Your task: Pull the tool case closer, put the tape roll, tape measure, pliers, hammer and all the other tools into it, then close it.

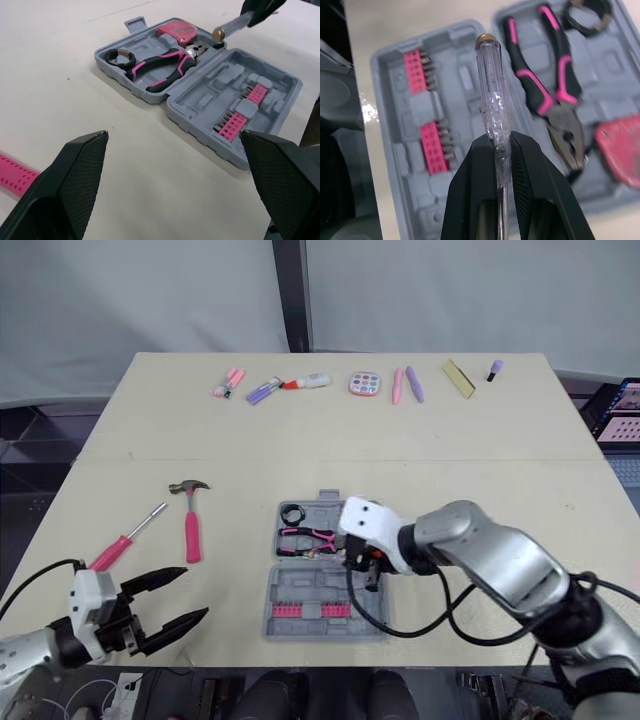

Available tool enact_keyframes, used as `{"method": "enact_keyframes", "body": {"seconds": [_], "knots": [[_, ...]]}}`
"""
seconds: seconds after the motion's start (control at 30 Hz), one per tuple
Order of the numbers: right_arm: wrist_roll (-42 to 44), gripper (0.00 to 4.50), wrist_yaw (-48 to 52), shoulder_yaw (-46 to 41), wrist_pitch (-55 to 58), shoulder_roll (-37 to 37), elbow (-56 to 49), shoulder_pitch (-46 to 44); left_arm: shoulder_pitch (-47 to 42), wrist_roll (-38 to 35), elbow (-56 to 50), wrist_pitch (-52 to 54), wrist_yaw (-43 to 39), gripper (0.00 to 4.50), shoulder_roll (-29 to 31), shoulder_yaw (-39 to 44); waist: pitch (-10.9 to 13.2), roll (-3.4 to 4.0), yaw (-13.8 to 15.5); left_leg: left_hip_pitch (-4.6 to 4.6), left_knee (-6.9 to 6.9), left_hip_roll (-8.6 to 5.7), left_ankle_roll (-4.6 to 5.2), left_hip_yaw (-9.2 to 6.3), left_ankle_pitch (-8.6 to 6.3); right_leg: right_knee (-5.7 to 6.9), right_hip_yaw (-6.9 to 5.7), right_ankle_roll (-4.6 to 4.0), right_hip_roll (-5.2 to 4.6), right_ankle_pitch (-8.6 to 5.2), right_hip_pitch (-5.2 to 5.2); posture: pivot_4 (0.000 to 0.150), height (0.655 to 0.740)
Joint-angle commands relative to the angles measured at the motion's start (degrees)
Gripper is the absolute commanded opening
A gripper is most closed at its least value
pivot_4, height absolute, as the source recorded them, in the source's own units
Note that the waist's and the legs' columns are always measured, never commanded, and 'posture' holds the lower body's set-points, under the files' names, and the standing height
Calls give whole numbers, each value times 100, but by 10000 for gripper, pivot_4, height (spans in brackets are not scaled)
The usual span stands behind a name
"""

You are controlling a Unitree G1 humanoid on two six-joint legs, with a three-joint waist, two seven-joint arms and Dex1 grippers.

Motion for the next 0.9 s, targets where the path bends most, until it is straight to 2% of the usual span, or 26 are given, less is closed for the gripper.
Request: {"method": "enact_keyframes", "body": {"seconds": [0.03,0.9], "knots": [[-212,317,-10,231,-114,181,155,-179,56,41,-89,-132,-67,45000,15,-18,0,-1,-1,0,1,-1,0,0,0,1,0,0,0,0,0,1500,7400],[-1183,317,299,1740,-114,953,937,-1217,103,131,-390,-46,216,45000,-16,-253,-1,-4,-130,-16,0,-2,-4,4,0,47,1,-1,-3,0,-61,1500,7400]]}}
